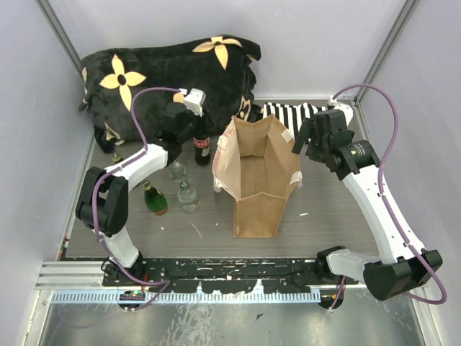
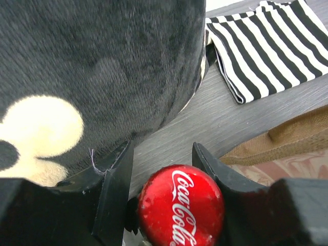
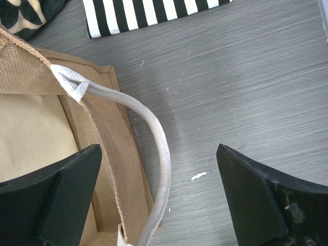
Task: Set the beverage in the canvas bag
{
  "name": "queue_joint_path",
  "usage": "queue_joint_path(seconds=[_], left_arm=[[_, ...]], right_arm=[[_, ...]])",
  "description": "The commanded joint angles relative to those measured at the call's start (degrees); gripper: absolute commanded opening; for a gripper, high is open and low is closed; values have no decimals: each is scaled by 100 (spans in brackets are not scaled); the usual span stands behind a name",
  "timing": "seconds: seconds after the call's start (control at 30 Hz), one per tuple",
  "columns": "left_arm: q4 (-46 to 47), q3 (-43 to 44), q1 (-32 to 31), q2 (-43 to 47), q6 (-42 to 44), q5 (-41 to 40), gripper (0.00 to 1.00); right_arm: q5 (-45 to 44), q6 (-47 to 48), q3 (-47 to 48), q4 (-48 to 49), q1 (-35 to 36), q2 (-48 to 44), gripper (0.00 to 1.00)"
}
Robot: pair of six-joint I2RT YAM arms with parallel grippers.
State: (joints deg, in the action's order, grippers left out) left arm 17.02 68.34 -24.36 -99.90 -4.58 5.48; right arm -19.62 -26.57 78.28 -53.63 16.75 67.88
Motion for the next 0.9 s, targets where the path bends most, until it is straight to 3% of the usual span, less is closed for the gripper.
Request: queue_joint_path(seconds=[0.0, 0.27, 0.63, 0.87], left_arm=[[-87, 1054, 34, 656, 196, 187, 0], [-1104, 2387, 37, 738, 283, 446, 0], [-2684, 5212, 21, 175, -18, 1148, 0], [-3218, 5826, -263, 130, -347, 2097, 0]], right_arm=[[-19, -71, -145, 424, -10, -118, 100], [72, -147, -545, 703, -12, -310, 100], [203, -144, -898, 939, -12, -497, 100], [261, -218, -1119, 942, -14, -720, 100]])
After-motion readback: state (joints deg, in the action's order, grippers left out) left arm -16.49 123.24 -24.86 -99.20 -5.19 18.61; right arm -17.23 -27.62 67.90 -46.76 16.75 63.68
